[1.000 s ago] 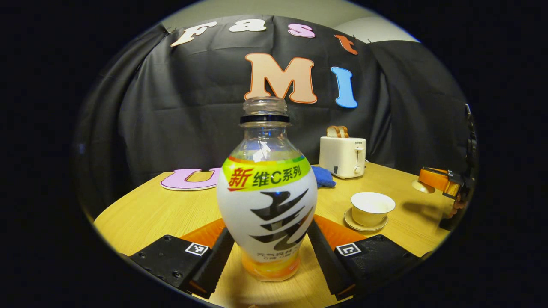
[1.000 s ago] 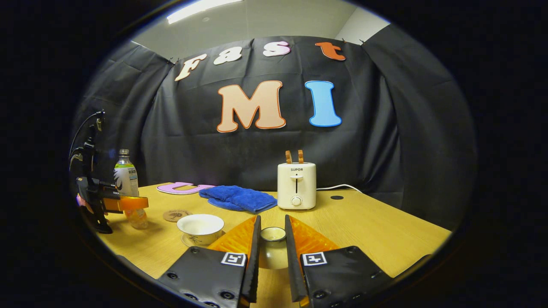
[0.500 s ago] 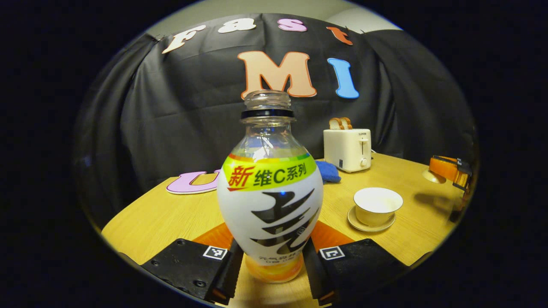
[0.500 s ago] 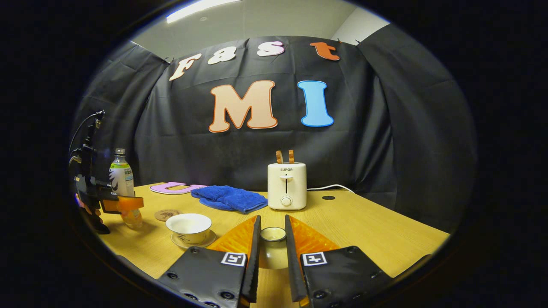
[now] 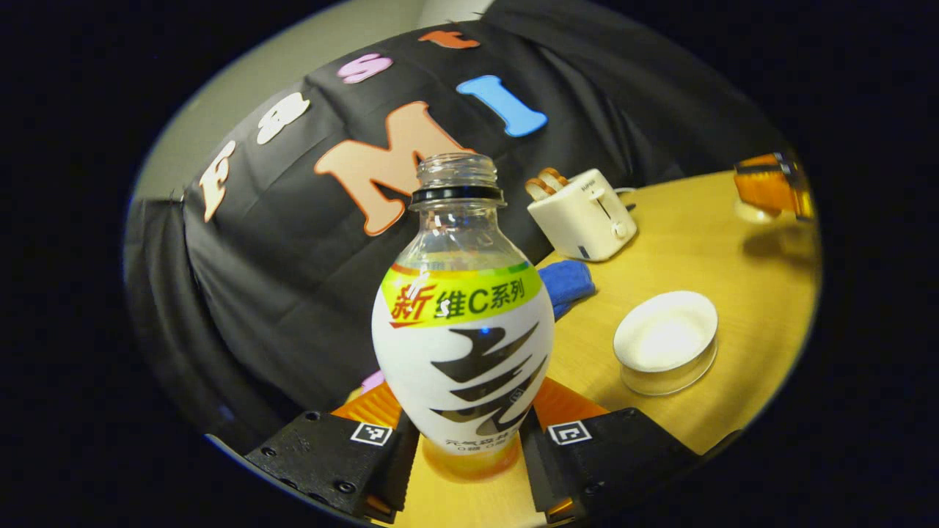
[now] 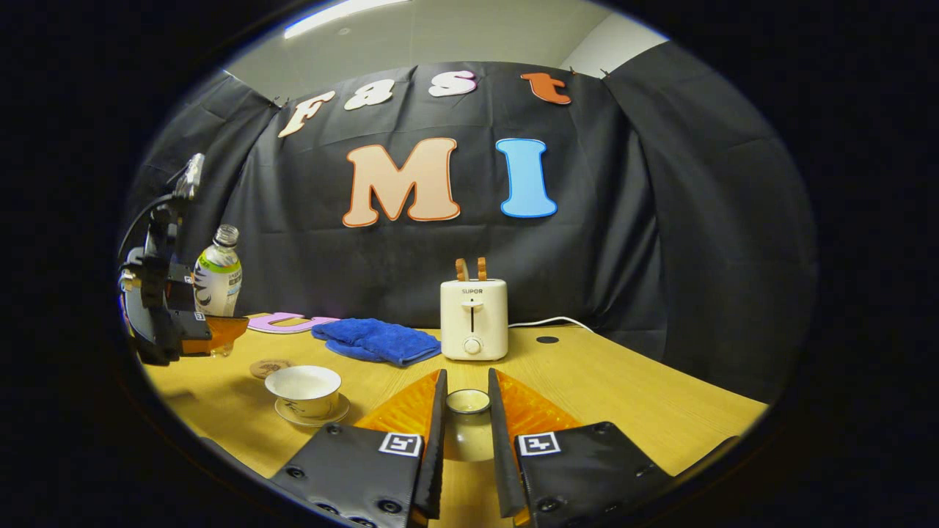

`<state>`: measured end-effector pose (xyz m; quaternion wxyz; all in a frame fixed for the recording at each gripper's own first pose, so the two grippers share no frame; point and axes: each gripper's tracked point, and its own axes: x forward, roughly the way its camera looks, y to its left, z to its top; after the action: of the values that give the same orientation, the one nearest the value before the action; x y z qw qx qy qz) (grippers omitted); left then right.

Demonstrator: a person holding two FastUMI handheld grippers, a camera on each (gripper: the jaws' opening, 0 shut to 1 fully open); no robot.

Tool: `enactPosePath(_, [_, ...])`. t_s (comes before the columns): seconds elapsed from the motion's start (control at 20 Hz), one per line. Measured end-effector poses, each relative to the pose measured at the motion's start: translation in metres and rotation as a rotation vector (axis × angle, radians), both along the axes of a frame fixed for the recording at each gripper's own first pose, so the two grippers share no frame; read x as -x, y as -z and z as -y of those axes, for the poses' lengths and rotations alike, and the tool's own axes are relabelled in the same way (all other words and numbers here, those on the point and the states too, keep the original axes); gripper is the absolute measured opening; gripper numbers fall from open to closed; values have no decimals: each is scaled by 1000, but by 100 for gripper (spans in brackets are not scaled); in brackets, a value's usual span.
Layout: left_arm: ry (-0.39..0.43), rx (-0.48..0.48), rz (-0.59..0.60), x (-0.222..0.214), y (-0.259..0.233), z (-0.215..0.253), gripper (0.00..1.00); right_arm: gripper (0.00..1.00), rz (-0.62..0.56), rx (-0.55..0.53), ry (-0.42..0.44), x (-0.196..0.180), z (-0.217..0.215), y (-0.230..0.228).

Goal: Open the teacup lid with one hand, grasp the water bottle and pour water into the teacup with the other hand; after pouring, place the water bottle on the coaster and then close the teacup lid.

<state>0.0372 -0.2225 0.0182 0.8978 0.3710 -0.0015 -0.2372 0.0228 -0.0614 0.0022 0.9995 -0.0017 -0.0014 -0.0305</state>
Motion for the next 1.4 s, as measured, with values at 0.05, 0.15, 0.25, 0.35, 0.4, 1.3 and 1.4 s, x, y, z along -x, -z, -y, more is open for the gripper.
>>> enactPosePath(0.05, [-11, -59, 16, -4, 2, 0, 62, 33, -1, -1, 0, -1, 1, 1])
enactPosePath(0.15, [-11, -160, 32, -7, 10, -1, 61, 34, 1, 0, 4, -1, 3, 1])
enactPosePath(0.25, [-10, -264, 36, -11, 22, -2, 62, 34, 2, 1, 11, -2, 8, 1])
enactPosePath(0.35, [9, -389, 45, -10, 34, -3, 62, 34, 2, 0, 24, -3, 14, 0])
enactPosePath(0.4, [23, -454, 49, -8, 40, -5, 62, 33, 3, 1, 30, -3, 16, 0])
enactPosePath(1.3, [105, -939, 115, -17, 49, -30, 63, 33, 5, 2, 38, -4, 21, 1])
enactPosePath(1.4, [116, -958, 120, -17, 48, -25, 63, 34, 5, 2, 38, -4, 20, 1])
